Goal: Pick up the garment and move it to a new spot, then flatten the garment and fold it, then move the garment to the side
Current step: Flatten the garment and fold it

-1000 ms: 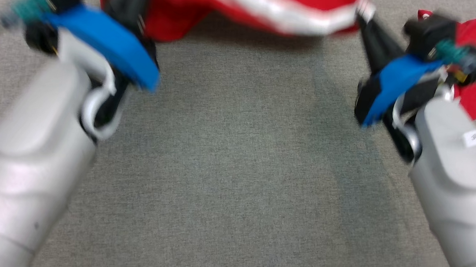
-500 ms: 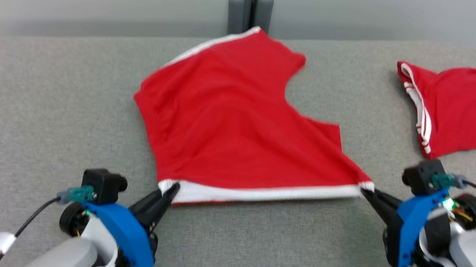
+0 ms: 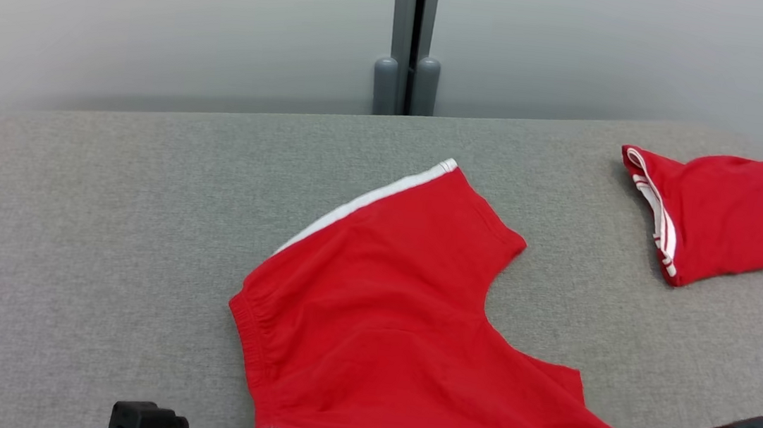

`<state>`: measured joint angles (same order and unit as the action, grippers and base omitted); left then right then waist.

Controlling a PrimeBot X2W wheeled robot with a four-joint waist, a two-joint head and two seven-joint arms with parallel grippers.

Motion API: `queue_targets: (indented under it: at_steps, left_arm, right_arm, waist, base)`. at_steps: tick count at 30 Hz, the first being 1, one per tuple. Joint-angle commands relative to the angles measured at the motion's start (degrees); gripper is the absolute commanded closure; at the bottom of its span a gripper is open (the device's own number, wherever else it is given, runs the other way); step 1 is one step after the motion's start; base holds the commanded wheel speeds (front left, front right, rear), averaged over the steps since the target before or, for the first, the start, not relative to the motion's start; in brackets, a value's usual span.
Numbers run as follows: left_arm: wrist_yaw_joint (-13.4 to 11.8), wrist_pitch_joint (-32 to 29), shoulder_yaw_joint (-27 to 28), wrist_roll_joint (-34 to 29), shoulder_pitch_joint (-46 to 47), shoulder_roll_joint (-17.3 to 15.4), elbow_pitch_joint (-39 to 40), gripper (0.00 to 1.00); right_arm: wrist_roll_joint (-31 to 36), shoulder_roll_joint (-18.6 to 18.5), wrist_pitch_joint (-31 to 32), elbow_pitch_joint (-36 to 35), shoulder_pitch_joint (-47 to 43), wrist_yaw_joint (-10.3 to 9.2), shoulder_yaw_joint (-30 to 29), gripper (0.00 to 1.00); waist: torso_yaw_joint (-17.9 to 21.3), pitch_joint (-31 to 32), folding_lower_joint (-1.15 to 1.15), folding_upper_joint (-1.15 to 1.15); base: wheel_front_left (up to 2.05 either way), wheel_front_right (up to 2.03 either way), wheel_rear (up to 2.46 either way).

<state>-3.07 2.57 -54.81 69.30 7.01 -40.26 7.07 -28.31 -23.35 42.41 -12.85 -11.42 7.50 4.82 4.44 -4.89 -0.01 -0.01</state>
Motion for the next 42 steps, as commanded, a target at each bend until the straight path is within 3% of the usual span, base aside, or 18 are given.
queue_targets:
  at_steps: [1,6,13,28,42]
  left_arm:
    - [-1.75,-0.47,0.16,0.94,-1.41,-1.39,3.26,1.00]
    - [-2.48,0.82,1.19,1.08,-1.97,-1.55,6.13,1.00]
    - [-0.86,2.70,3.63,0.72,4.18,3.37,2.28,1.00]
    - [2.85,6.88,8.37,1.05,18.08,15.60,-14.98,1.00]
    - [1.64,10.52,9.71,-1.33,25.93,24.58,-27.15,1.00]
  right_arm:
    - [3.15,2.92,2.72,-6.45,-3.73,-0.01,-4.09,1.00]
    - [6.49,4.71,5.06,-13.42,-4.36,-0.01,-6.84,1.00]
    - [8.72,3.00,5.81,-13.95,5.27,0.00,-5.11,1.00]
    - [6.71,-5.73,-5.30,10.79,37.11,0.00,6.60,1.00]
    - [6.24,-5.22,-17.77,31.13,55.96,0.00,15.98,1.00]
  waist:
    - [-0.86,0.18,0.01,0.01]
    - [-1.73,0.38,0.01,0.01]
    - [-3.51,-0.44,0.01,0.01]
    - [-8.10,-10.04,0.01,0.01]
    - [-13.08,-17.21,0.01,0.01]
  base:
    - [0.00,0.00,0.00]
    - [0.00,0.00,0.00]
    - [0.00,0.00,0.00]
    - [0.00,0.00,0.00]
    - [0.00,0.00,0.00]
